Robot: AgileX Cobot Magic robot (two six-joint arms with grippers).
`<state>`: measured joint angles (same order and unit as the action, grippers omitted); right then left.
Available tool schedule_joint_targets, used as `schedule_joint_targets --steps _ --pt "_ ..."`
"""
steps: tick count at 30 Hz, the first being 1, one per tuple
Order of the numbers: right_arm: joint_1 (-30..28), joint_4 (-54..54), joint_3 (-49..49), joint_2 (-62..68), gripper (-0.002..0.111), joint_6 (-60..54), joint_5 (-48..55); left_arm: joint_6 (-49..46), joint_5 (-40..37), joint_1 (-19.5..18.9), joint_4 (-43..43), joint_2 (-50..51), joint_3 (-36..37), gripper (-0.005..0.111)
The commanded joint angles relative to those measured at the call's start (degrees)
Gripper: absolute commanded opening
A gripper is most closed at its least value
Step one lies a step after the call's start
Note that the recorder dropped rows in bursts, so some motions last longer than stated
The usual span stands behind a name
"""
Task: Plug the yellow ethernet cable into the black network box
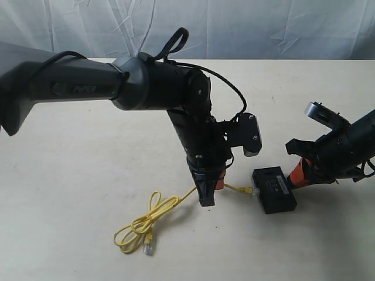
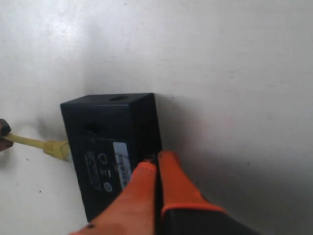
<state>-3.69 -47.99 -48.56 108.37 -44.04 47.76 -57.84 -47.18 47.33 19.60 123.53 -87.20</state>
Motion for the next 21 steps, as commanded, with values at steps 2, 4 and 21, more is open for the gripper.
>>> schedule_joint_targets --steps 2,4,21 --pt "-0.2 -0.6 0.2 0.1 -0.001 -0.5 0.2 0.4 0.5 0.2 0.7 -0.8 0.2 0.0" --pt "-0.3 -1.3 0.2 -0.3 -0.001 -0.5 -0.1 0.4 -0.1 0.2 -0.1 -0.8 0.2 0.0" --pt "-0.2 0.8 0.2 0.5 -0.001 1.1 -1.0 0.4 -0.4 0.2 0.3 -0.8 0.2 0.0"
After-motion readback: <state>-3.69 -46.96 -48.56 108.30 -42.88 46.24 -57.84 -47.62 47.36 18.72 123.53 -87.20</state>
